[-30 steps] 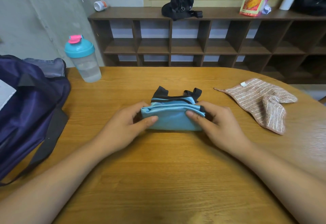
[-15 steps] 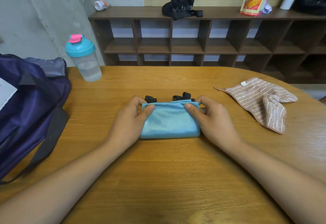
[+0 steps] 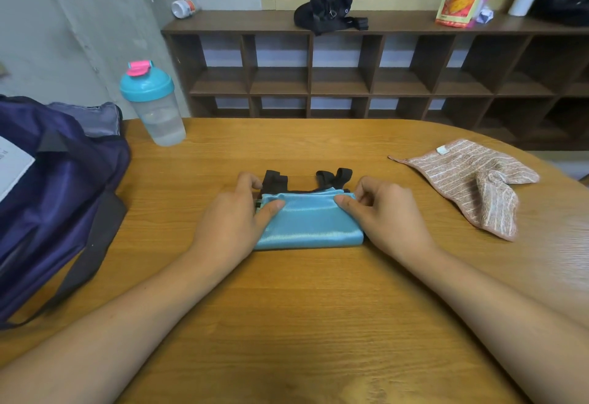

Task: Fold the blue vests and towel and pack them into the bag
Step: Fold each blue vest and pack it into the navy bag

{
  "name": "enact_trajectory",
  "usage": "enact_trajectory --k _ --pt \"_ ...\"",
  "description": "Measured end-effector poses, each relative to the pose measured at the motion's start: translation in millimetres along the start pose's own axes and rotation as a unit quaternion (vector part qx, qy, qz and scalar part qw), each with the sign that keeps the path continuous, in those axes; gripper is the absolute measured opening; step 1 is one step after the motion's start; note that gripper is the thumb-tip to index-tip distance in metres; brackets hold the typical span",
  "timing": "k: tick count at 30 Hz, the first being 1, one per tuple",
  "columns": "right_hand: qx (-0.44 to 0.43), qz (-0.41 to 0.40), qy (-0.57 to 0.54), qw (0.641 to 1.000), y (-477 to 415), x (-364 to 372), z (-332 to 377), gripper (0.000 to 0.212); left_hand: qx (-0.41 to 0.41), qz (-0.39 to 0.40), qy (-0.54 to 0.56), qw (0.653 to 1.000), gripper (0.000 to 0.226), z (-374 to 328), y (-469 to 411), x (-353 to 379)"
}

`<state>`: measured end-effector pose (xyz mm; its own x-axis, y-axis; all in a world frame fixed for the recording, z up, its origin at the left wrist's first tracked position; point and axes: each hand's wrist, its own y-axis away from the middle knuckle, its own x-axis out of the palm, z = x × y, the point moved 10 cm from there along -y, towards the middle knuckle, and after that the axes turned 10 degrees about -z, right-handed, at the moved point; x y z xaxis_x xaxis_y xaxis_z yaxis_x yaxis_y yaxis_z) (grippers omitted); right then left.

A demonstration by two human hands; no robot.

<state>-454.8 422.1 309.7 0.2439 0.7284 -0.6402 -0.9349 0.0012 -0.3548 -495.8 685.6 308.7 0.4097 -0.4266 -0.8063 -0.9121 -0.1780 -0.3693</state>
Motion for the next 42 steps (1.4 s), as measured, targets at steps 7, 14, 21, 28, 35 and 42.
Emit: enact_trajectory --k 7,14,21,28,35,42 --pt "-0.068 -0.020 0.062 0.996 1 -3 12 0.025 -0.035 0.016 0.048 0.998 0.030 5 -2 -2" --pt "-0.082 0.001 0.064 0.995 2 -3 19 0.065 -0.164 0.069 0.266 0.947 0.026 11 -4 5" --pt "-0.118 0.099 -0.050 0.987 1 -13 52 0.076 -0.129 0.144 0.381 0.904 0.030 -22 -18 -22" --pt "-0.072 0.346 -0.134 0.926 1 16 125 0.102 -0.025 0.211 0.339 0.916 0.026 -51 -26 -94" --pt "-0.059 0.493 -0.215 0.841 19 50 203 0.067 -0.036 0.214 0.369 0.904 0.025 -31 -23 -168" --pt "-0.143 0.500 -0.161 0.839 21 75 273 0.028 -0.070 0.181 0.388 0.901 0.032 22 -22 -245"
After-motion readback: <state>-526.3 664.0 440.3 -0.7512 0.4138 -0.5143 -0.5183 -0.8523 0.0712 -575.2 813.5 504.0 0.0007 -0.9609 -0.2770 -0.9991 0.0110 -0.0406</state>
